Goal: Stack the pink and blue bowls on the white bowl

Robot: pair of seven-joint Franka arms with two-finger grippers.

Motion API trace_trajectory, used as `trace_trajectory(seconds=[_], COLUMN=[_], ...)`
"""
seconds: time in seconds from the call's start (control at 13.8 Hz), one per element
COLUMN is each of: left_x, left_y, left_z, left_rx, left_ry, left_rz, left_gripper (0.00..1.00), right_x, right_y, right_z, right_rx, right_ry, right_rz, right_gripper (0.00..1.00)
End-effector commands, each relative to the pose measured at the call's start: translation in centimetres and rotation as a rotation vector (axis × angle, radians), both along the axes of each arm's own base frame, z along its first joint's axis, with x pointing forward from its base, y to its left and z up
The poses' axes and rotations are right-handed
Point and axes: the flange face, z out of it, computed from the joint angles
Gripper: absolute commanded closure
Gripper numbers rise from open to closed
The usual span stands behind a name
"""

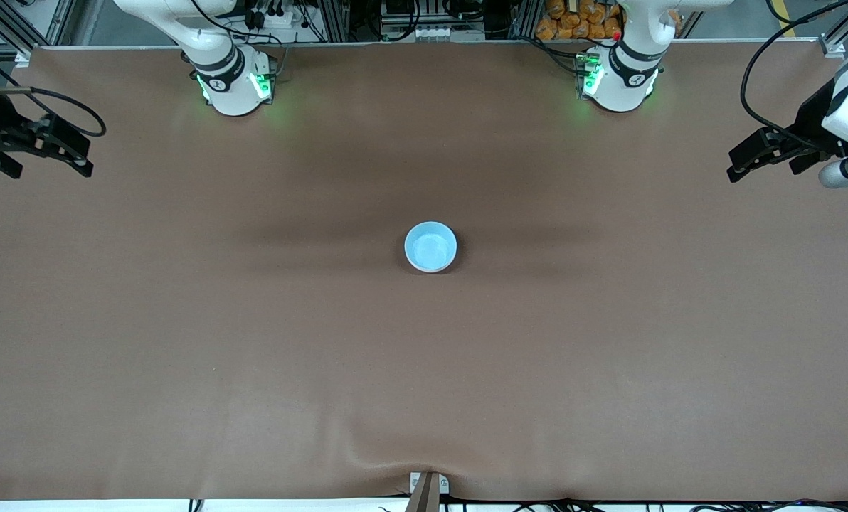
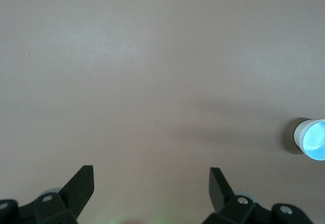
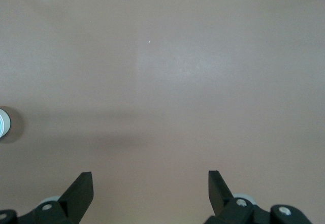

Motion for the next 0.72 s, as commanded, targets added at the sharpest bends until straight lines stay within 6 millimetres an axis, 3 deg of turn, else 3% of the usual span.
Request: trace_trajectory(seconds=[0.0, 0.65], left_x=[-0.79, -0.45], left_y=[-0.78, -0.18], left_z=[0.52, 1.05], left_rx=[-0.012, -0.001], left_ry=[0.008, 0.005], left_rz=[-0.035, -0.055], left_gripper=[0.00, 0.00], right_x=[-0.13, -0.22], right_y=[-0.18, -0.13], right_z=[0.83, 0.89], right_rx=[0.014, 0.011], right_ry=[-0.003, -0.002], right_rz=[0.015, 0.009], right_gripper=[0.00, 0.00])
